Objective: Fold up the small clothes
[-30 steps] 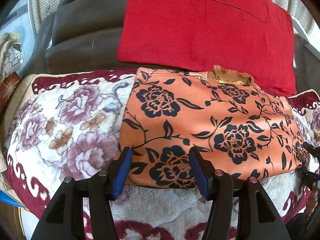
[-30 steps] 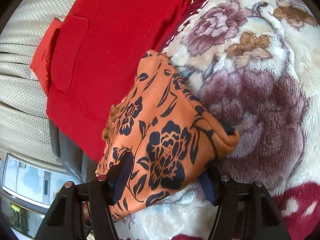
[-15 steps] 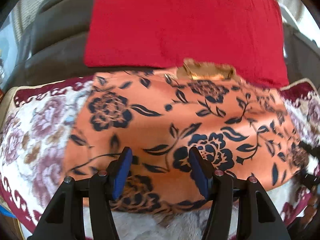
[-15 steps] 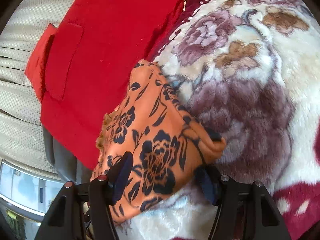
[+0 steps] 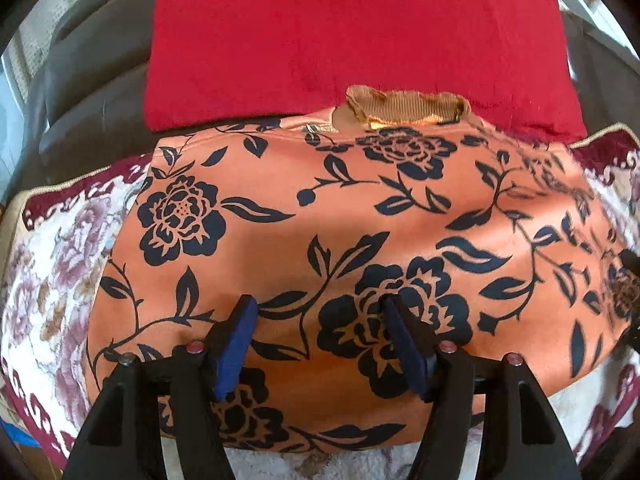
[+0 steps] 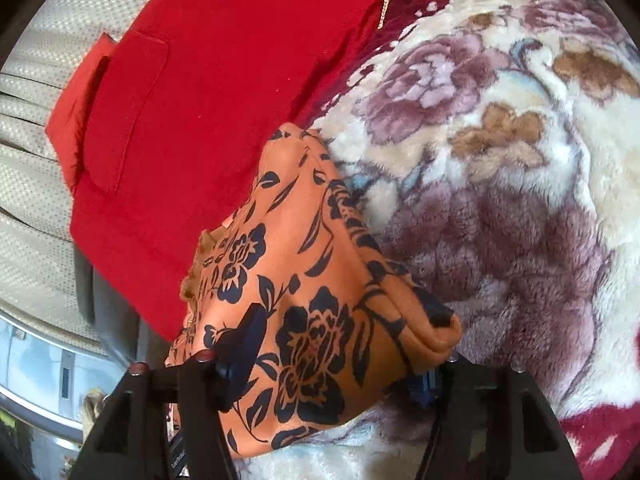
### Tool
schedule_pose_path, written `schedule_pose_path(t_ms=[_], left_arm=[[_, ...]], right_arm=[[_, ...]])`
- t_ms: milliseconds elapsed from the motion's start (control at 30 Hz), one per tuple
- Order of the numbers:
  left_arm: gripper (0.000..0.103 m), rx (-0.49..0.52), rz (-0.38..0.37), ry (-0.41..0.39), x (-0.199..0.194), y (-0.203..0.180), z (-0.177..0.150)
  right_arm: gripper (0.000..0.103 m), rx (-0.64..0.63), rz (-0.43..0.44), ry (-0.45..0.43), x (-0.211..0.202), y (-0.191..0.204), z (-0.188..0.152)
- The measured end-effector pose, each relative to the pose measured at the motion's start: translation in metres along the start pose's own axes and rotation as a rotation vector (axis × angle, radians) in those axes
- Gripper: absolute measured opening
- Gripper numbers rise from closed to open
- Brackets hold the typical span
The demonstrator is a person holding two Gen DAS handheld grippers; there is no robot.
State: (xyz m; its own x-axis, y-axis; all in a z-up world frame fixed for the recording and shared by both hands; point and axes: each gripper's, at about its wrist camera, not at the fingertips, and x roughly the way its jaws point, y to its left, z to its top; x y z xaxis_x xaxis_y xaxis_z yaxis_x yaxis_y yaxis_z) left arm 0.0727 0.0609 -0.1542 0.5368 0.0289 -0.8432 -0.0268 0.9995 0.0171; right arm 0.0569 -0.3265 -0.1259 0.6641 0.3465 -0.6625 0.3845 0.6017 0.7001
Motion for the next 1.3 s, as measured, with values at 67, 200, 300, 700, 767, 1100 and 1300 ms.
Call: schedule_pose_path(t_ms=[67,200,300,700,767,1100,1300], left_arm=[[0.067,-0.010,-0.009,0.004,-0.001,0.001,0.000],[0.067,-0.019,-0.017,0.005,-0.006,0.004,0.000],[0.067,-0.028,-0.031,-0.009,-0.013,0.004,0.001],[0.069,-0.032,-0.060,0.024,0.001,0.005,0.001],[0.069,-0.072,-0.092,0.019,-0.003,0.015,0.003],[0.069,-0.256,-0.126,-0.015,-0.027,0.085,-0.019],[0.069,-0.375,-0.215,-0.104,-0.056,0.134,-0.017]], right_arm=[[0.052,-0.042,-0.016,-0.004,0.001,0.007,0.002],[0.034,-0.022,-0.055,0.013,0.008,0.003,0.004],[0.035,-0.041,-0.069,0.012,0.009,0.006,0.003],[0.021,-0.109,-0.132,0.007,0.016,0.021,0.010],[0.019,-0.163,-0.160,-0.015,0.009,0.038,0.011],[0.017,-0.413,-0.176,-0.108,-0.010,0.123,-0.002],[0.017,-0.693,-0.092,-0.186,-0.019,0.209,-0.048]])
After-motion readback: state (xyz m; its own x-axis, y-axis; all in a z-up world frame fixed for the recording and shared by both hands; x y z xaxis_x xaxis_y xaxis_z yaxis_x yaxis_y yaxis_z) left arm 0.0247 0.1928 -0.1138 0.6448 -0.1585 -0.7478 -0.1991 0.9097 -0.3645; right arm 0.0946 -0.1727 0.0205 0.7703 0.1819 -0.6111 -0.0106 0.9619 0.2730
